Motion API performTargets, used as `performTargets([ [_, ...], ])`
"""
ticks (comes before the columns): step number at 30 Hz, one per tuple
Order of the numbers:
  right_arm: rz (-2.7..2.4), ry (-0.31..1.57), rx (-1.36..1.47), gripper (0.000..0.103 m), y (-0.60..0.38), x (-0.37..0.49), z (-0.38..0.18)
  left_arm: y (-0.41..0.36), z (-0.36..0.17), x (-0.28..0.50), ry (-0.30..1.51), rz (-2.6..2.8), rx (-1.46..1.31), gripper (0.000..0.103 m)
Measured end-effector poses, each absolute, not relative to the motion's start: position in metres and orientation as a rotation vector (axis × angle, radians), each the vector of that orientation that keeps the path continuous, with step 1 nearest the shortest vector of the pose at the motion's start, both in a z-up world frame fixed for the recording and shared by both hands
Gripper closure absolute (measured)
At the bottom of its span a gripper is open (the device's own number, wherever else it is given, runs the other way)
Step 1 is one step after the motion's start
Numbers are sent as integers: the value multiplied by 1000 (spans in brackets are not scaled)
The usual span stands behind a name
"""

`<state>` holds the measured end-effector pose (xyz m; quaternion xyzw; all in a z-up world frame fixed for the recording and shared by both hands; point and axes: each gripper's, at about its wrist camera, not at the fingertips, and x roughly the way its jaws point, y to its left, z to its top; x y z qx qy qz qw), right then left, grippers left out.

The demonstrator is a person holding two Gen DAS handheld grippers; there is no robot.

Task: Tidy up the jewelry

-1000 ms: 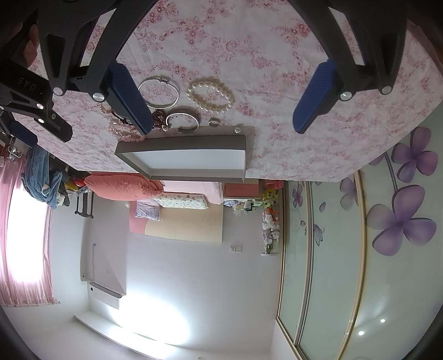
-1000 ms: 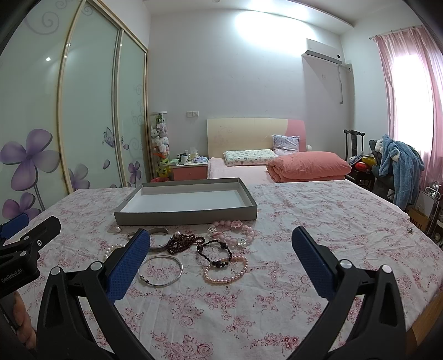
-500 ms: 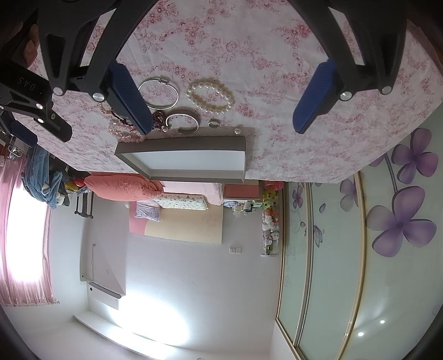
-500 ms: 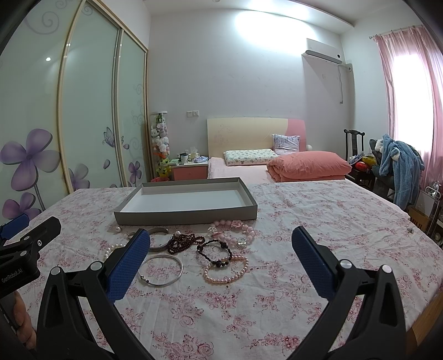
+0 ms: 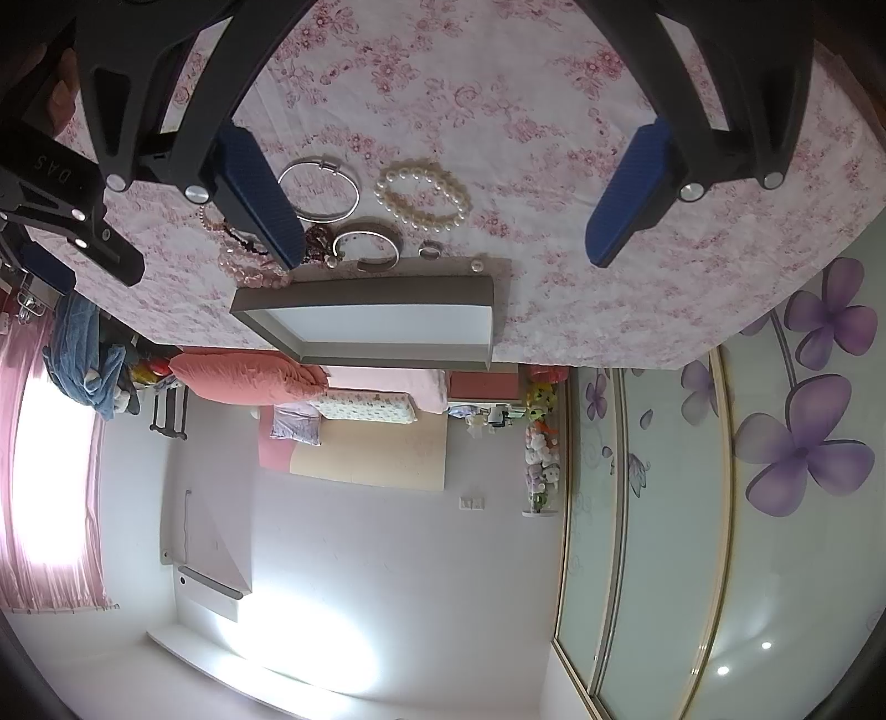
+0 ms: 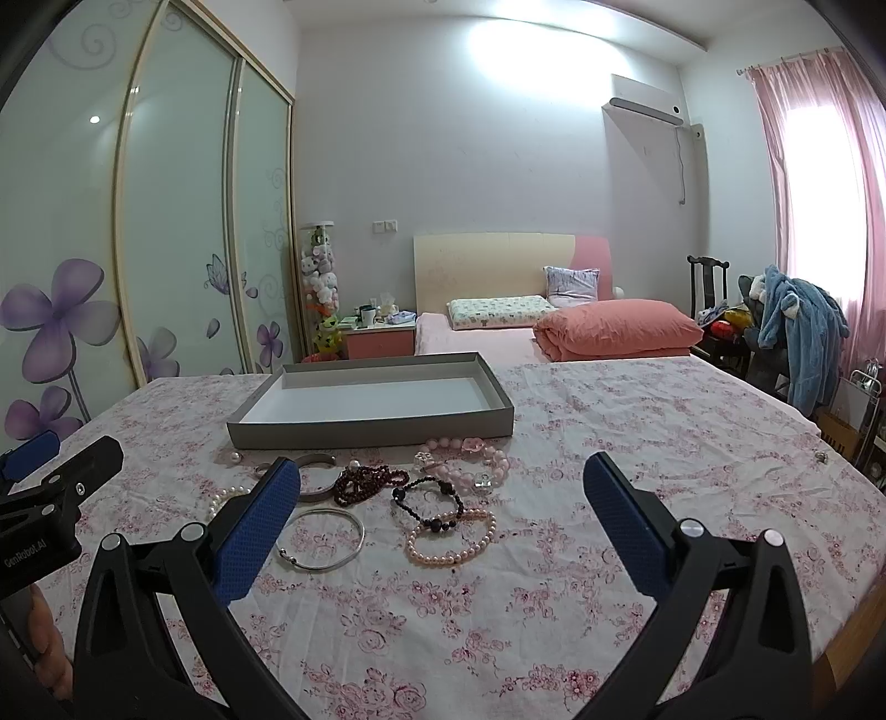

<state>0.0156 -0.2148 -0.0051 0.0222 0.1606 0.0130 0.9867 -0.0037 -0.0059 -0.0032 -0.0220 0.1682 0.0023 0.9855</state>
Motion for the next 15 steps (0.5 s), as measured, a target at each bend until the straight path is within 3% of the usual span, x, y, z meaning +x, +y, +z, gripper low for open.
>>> performTargets([
  [15,26,323,47,2,-216,16,-5,-5,-4,-3,341,3,-45,4],
])
